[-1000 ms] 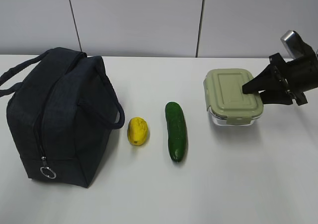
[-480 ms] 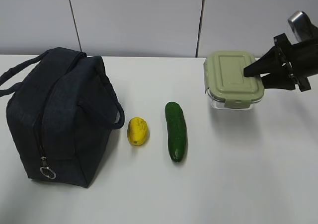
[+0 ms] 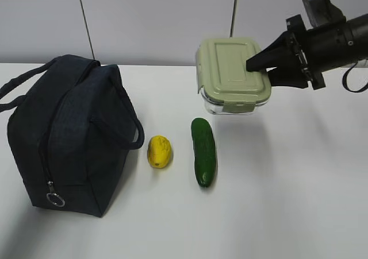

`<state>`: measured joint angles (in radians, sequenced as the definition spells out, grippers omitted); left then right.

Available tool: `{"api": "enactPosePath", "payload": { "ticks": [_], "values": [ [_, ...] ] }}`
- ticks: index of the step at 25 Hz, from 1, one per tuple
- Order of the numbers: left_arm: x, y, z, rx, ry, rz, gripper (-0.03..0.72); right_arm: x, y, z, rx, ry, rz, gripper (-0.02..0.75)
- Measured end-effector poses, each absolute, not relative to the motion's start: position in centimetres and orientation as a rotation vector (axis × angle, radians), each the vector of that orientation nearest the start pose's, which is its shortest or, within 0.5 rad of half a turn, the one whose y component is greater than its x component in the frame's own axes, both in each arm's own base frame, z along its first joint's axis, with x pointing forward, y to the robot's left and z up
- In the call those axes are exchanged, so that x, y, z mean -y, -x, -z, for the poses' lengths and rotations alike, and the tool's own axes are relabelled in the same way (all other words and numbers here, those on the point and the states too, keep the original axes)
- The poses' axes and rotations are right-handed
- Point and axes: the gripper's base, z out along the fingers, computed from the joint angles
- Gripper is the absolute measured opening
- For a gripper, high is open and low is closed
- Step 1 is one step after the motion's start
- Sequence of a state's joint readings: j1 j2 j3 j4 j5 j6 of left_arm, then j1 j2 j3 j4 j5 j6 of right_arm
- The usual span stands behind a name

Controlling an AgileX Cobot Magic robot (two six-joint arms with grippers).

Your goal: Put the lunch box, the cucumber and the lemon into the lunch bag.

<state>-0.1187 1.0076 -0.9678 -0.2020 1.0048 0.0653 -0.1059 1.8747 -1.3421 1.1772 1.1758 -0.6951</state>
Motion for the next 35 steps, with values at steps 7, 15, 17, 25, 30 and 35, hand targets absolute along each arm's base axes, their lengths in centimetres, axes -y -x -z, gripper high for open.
{"api": "enactPosePath", "payload": {
  "ticks": [7, 15, 17, 25, 30, 35],
  "values": [
    [4.4, -23.0, -34.5, -2.598, -0.164, 0.297, 0.246, -7.7, -37.7, -25.9, -2.383, 0.133, -1.456, 0.351],
    [5.0, -27.5, -33.3, -2.679, -0.167, 0.309, 0.276, -10.3, -37.3, -26.3, -2.352, 0.163, -1.540, 0.351],
    [5.2, -28.4, -33.1, -2.688, -0.174, 0.315, 0.278, -10.5, -37.3, -26.4, -2.345, 0.161, -1.549, 0.350],
    [5.8, -31.7, -30.7, -2.750, -0.213, 0.344, 0.313, -11.0, -37.3, -26.7, -2.318, 0.145, -1.584, 0.350],
    [6.1, -32.8, -29.3, -2.778, -0.225, 0.368, 0.369, -11.0, -37.4, -26.8, -2.300, 0.128, -1.603, 0.350],
    [6.3, -33.7, -27.8, -2.804, -0.219, 0.385, 0.347, -11.0, -37.4, -26.9, -2.296, 0.124, -1.607, 0.350]
  ]
}}
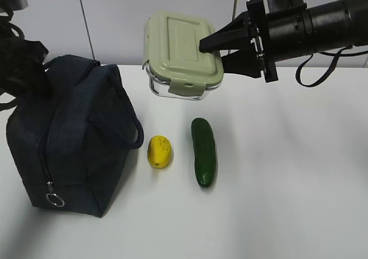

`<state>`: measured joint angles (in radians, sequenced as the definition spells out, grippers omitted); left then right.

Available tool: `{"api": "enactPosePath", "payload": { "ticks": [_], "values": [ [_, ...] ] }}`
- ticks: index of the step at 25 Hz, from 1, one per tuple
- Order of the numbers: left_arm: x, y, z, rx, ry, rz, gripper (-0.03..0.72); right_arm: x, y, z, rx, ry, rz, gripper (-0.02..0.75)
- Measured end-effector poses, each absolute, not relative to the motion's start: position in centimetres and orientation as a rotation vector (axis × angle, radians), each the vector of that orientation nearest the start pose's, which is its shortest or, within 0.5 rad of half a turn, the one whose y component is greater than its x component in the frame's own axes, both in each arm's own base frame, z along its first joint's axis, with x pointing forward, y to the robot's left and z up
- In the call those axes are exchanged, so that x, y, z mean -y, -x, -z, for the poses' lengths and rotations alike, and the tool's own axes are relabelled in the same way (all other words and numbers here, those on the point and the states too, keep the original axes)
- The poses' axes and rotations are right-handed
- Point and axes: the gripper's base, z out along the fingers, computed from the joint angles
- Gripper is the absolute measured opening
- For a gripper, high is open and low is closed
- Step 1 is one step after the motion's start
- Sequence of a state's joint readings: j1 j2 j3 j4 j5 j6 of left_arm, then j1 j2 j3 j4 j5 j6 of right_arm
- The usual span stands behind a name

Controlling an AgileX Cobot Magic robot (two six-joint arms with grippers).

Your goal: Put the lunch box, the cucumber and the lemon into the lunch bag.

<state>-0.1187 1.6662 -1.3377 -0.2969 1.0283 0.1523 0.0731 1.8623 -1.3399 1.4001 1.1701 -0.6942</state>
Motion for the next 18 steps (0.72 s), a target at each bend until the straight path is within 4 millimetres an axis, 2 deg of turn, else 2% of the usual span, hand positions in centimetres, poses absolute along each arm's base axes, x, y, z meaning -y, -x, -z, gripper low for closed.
{"api": "enactPosePath", "payload": {
  "ticks": [2, 5, 7, 9, 14, 18],
  "values": [
    [6.5, -34.0, -27.1, -2.826, -0.216, 0.407, 0.285, -11.0, -37.4, -26.9, -2.296, 0.123, -1.605, 0.350],
    [6.7, -34.1, -26.6, -2.845, -0.230, 0.443, 0.105, -11.0, -37.4, -26.9, -2.294, 0.121, -1.607, 0.350],
    [7.0, -34.1, -26.8, -2.840, -0.245, 0.489, 0.027, -11.0, -37.4, -26.9, -2.290, 0.118, -1.611, 0.350],
    [7.3, -34.2, -27.5, -2.824, -0.245, 0.544, 0.000, -11.1, -37.5, -27.0, -2.278, 0.108, -1.625, 0.350],
    [8.1, -34.5, -29.6, -2.778, -0.241, 0.671, -0.008, -11.2, -37.7, -27.5, -2.223, 0.059, -1.677, 0.350],
    [8.6, -34.5, -30.2, -2.750, -0.213, 0.763, -0.008, -11.2, -37.9, -27.9, -2.177, 0.018, -1.718, 0.350]
  ]
}}
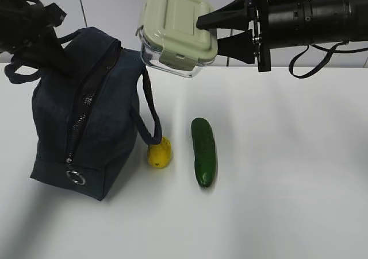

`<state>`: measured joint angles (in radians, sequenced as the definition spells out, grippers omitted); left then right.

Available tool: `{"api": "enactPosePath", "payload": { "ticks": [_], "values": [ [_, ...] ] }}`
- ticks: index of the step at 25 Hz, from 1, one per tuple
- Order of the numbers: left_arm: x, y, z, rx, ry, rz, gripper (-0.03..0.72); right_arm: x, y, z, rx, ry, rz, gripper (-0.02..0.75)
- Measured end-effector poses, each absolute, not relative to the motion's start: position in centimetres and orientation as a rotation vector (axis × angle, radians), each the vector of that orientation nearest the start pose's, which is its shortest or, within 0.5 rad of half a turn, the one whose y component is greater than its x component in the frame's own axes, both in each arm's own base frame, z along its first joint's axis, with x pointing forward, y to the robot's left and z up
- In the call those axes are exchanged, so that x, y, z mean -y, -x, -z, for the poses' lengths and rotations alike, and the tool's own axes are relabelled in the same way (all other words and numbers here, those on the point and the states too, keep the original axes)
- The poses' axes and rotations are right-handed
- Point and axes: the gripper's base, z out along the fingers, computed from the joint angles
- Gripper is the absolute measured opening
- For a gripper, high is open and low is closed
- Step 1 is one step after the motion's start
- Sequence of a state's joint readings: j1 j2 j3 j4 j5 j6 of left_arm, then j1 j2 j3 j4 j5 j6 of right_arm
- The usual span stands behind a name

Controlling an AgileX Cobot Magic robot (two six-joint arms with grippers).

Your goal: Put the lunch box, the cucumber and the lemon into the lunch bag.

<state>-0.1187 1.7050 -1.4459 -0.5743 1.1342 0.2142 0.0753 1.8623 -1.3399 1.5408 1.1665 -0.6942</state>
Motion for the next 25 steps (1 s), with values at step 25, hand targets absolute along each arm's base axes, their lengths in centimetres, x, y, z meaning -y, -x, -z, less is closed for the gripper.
{"api": "enactPosePath", "payload": {
  "ticks": [25],
  "values": [
    [11.2, -34.7, -31.2, -2.606, -0.244, 0.955, -0.009, -15.3, -36.7, -27.6, -2.217, 0.127, -1.715, 0.350]
  ]
}}
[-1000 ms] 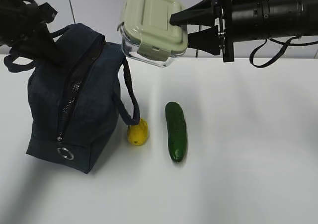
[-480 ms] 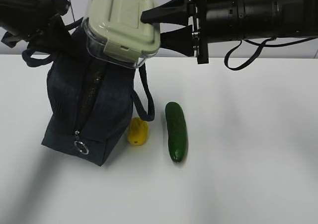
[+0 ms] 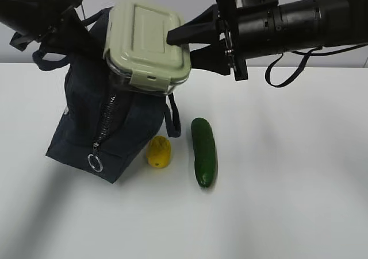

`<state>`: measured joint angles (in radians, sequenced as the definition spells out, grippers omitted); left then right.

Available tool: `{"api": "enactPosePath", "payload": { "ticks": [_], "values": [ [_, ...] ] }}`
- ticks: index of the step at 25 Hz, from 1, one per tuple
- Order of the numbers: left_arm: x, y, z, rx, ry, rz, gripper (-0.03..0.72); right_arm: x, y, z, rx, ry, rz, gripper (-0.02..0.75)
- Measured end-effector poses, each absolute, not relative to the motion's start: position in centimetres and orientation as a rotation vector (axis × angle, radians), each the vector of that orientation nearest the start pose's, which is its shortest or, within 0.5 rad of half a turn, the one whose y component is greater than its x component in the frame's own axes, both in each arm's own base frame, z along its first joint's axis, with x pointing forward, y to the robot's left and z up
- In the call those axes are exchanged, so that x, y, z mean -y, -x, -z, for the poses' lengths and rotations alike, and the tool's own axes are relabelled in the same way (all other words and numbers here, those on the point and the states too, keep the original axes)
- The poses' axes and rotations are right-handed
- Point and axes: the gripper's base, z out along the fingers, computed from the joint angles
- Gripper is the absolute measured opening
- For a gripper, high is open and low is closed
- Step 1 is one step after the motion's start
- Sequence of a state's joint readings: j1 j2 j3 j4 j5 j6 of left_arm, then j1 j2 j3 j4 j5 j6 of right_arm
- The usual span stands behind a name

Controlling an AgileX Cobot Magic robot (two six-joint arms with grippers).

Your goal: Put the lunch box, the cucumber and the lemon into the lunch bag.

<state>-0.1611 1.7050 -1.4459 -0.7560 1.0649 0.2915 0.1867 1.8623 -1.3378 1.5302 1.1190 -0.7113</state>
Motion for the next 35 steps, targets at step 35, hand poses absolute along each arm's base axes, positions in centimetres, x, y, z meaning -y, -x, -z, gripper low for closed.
{"api": "enactPosePath", "payload": {
  "ticks": [35],
  "values": [
    [13.0, -35.1, -32.4, -2.405, -0.239, 1.336, -0.009, -17.6, -36.9, -26.2, -2.281, 0.160, -1.418, 0.349]
  ]
}}
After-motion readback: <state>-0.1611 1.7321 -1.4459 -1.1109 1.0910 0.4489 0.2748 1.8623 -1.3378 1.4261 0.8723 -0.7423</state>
